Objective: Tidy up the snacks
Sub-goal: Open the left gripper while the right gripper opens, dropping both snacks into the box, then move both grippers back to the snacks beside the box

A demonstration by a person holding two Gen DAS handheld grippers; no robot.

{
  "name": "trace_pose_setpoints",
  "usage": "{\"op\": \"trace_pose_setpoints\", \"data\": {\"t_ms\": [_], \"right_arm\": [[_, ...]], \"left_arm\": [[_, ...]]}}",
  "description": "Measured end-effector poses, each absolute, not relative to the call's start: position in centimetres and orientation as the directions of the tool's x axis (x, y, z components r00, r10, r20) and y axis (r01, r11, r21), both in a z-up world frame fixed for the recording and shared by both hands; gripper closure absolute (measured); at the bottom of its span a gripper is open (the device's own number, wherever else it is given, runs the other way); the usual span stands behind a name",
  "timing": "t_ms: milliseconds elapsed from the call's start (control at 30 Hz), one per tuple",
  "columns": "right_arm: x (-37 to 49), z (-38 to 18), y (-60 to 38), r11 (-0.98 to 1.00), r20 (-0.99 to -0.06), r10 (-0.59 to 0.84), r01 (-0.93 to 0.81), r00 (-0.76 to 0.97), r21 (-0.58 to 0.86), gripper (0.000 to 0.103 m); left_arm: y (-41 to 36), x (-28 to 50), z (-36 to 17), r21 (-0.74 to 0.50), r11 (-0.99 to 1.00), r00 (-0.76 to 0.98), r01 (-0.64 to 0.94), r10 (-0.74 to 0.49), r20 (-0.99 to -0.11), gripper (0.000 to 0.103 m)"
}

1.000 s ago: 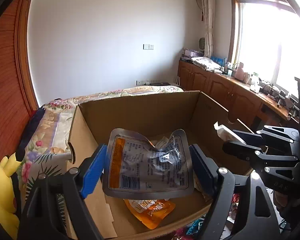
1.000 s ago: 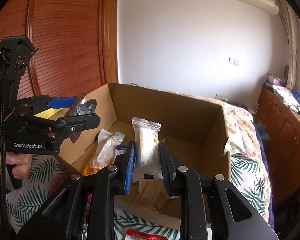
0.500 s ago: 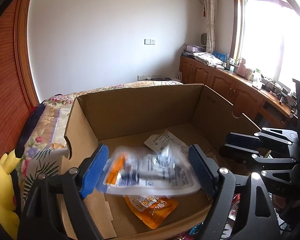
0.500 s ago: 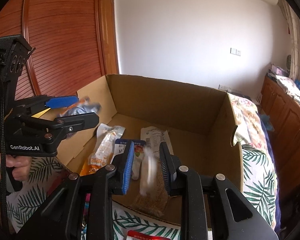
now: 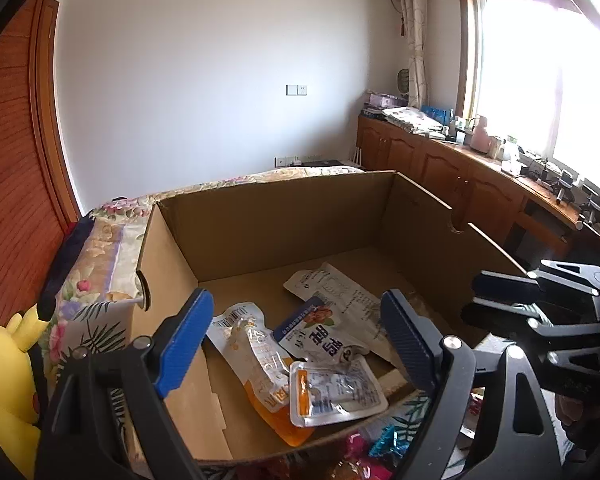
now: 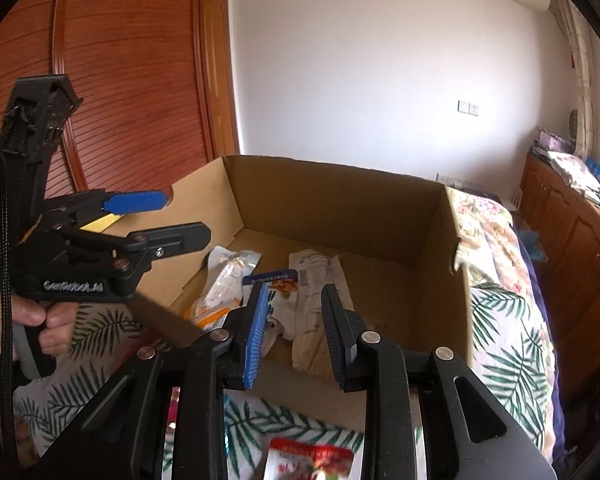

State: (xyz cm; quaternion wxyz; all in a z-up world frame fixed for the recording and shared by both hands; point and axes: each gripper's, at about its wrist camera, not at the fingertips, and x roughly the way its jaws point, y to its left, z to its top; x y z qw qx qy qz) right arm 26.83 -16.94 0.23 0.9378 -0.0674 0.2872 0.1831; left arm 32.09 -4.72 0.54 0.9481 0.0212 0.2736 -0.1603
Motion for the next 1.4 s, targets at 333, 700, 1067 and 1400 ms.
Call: {"op": "trace_pose_setpoints", "data": {"t_ms": [333,700,1067,1400], "right_arm": [[21.8,0.2,-18.0,0.933,-0.564,0.280,-0.359,0.777,-0.032,0.069],[19.2,-1.6,-18.6,0.943,-0.595,0.257,-0.332,0.761,-0.018,0.059],[19.3,-5.6,-19.6,0.950,-0.673,0.228,-0.311,0.704,-0.005,0.054],[21.0,-9.2,-20.0,0.954,-0.740,0.204,-0.299,0.641,0.004,0.053]], "left_arm": [[-5.1,28.2,1.7,-0.030,0.943,0.811,0.333,-0.302,-0.501,0.014],[-5.3,24.9,1.3,-0.020,0.931,0.800,0.365,-0.324,-0.505,0.014],[-5.6,22.3,-0.3,-0.022,0.919,0.776,0.393,-0.345,-0.528,0.014],[-5.0,21.9,-4.0,-0.043,0.926,0.737,0.375,-0.326,-0.592,0.014]]}}
